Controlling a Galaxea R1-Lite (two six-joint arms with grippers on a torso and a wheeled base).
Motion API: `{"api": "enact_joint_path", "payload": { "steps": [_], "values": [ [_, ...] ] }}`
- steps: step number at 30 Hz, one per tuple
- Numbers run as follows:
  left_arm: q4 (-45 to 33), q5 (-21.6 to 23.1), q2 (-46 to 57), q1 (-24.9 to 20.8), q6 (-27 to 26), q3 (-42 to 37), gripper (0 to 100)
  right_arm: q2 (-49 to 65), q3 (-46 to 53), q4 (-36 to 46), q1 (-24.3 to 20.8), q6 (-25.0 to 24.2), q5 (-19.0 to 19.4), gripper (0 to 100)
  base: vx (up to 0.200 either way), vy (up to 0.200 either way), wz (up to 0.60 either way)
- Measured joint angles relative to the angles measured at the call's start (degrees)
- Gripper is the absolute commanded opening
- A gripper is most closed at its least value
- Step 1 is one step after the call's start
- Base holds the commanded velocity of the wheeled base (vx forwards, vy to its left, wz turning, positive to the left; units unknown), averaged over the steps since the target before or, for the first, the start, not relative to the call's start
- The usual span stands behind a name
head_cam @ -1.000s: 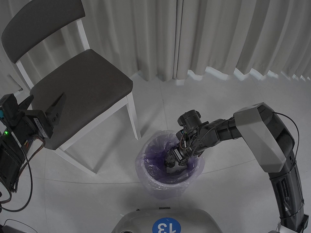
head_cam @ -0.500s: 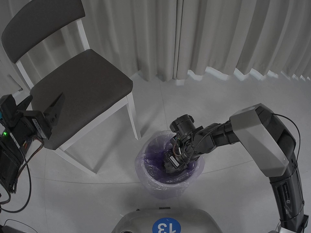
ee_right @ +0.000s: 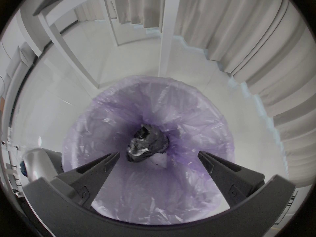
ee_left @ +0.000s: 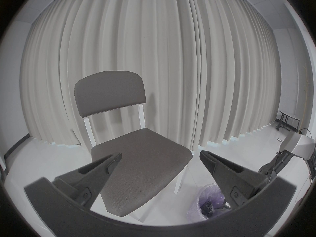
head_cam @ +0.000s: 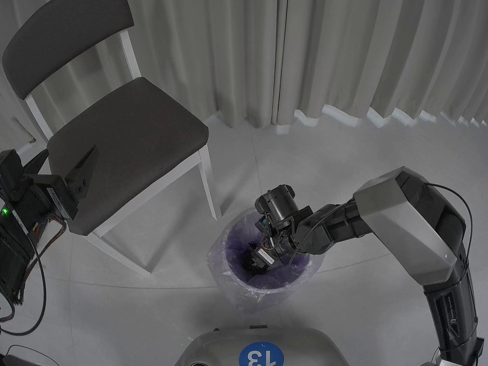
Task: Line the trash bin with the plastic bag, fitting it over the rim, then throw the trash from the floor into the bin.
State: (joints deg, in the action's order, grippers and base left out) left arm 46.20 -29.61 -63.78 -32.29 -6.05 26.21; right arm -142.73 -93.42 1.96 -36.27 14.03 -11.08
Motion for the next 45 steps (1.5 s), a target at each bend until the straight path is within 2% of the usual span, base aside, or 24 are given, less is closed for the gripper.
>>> {"api": "enact_joint_path", "payload": {
  "steps": [8,14,19,30,35,39,45],
  "values": [
    [0.0,0.02,0.13,0.05,-0.02,-0.04,100,3.47,-0.02,4.68,2.28,-9.02,8.84,100,0.0,0.0,0.0],
    [-0.02,0.09,0.02,-0.3,0.26,-0.02,100,9.51,0.95,5.42,5.13,-17.4,17.37,100,0.0,0.0,0.0],
    [-0.22,0.17,-0.9,-1.96,1.93,0.39,100,15.32,5.38,5.56,7.67,-20.05,21.09,100,0.0,0.0,0.0],
    [-1.87,0.52,-7.63,-5.08,7.08,3.33,100,30.57,23.19,-0.74,12.21,-21.11,22.0,100,0.0,0.0,0.0],
    [-8.96,2.17,-9.7,-5.6,7.98,6.53,100,39.91,31.71,-4.14,14.91,-21.6,21.88,100,0.0,0.0,0.0],
    [-16.21,6.05,-12.02,-4.56,8.36,10.86,100,46.56,36.34,-5.22,18.03,-21.77,21.22,100,0.0,0.0,0.0],
    [-19.27,7.63,-15.93,-2.71,9.48,14.56,100,54.07,40.39,-5.92,22.16,-21.77,19.55,100,0.0,0.0,0.0]
  ]
}}
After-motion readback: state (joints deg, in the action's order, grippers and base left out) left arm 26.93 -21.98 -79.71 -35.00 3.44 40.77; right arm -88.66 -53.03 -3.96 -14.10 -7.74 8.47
